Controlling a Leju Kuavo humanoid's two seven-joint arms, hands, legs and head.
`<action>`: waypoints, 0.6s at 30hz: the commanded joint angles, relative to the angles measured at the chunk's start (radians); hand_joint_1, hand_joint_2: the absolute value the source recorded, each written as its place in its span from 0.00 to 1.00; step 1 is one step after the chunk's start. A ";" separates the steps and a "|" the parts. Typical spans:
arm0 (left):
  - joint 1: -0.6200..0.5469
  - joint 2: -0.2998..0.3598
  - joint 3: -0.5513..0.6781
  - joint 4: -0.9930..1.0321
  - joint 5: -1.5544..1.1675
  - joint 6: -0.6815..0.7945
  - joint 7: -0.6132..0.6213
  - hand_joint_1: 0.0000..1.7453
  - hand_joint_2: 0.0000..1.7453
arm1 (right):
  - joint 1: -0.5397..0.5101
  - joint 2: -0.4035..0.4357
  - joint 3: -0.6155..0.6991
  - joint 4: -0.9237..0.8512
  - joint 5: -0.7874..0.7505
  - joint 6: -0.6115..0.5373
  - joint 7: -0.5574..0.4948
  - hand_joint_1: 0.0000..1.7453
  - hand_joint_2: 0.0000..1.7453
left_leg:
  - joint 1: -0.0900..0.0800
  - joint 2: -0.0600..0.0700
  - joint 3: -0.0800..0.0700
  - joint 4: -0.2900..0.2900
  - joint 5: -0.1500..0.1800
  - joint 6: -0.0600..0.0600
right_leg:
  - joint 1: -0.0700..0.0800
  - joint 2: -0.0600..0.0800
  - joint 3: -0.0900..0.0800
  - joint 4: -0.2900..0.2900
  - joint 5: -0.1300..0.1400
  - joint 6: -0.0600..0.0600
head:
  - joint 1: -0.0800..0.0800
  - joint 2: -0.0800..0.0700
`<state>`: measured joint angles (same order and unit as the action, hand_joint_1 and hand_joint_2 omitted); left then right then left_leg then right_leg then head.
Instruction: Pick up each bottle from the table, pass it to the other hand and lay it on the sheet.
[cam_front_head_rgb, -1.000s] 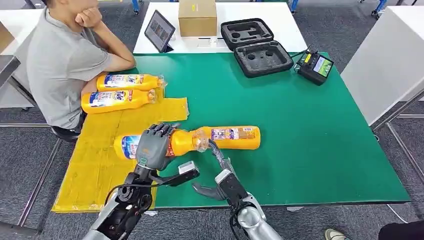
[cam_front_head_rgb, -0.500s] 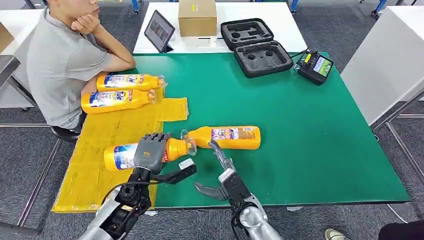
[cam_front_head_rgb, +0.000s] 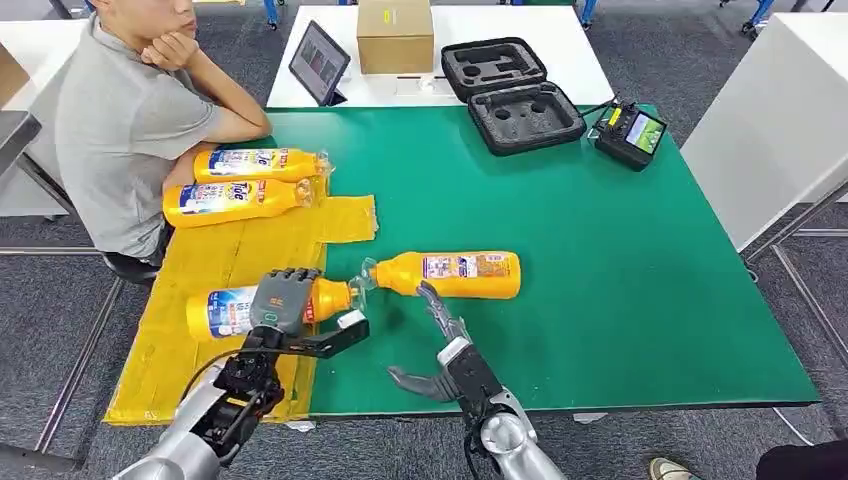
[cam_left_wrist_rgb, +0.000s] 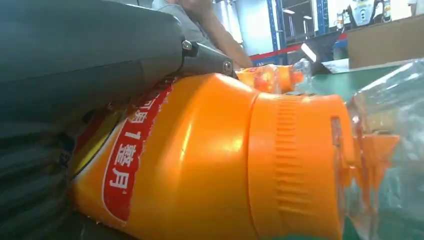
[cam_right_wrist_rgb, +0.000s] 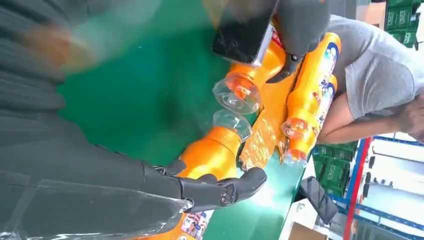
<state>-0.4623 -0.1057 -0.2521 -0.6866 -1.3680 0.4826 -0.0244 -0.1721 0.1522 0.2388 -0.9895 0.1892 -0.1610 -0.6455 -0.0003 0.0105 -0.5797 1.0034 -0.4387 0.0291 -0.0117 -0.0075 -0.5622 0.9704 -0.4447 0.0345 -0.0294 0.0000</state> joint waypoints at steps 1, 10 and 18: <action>-0.039 0.026 0.019 0.116 -0.015 -0.005 0.000 1.00 1.00 | -0.031 -0.003 -0.023 0.057 0.001 0.008 0.005 0.00 1.00 | 0.001 0.000 0.002 -0.001 0.000 -0.001 | 0.001 0.001 0.002 -0.001 0.000 -0.001 | 0.000 0.000; -0.034 0.003 0.024 0.113 0.002 -0.031 -0.070 0.00 1.00 | -0.041 -0.005 -0.020 0.062 0.008 0.008 0.006 0.00 1.00 | 0.001 0.000 0.002 0.000 0.001 -0.001 | 0.001 0.001 0.002 -0.001 0.000 -0.001 | 0.000 0.000; -0.041 0.000 0.014 0.109 -0.019 -0.032 -0.059 0.00 1.00 | -0.059 -0.004 -0.026 0.077 0.010 0.005 0.005 0.00 1.00 | 0.001 0.000 0.002 0.000 0.002 -0.002 | 0.000 0.001 0.002 -0.001 0.001 -0.001 | 0.000 0.000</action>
<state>-0.4750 -0.1045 -0.2388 -0.6580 -1.3653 0.4764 -0.0897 -0.1740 0.1507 0.2369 -0.9831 0.1976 -0.1575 -0.6443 -0.0001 0.0099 -0.5788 1.0034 -0.4372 0.0287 -0.0116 -0.0083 -0.5610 0.9706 -0.4444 0.0342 -0.0294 0.0000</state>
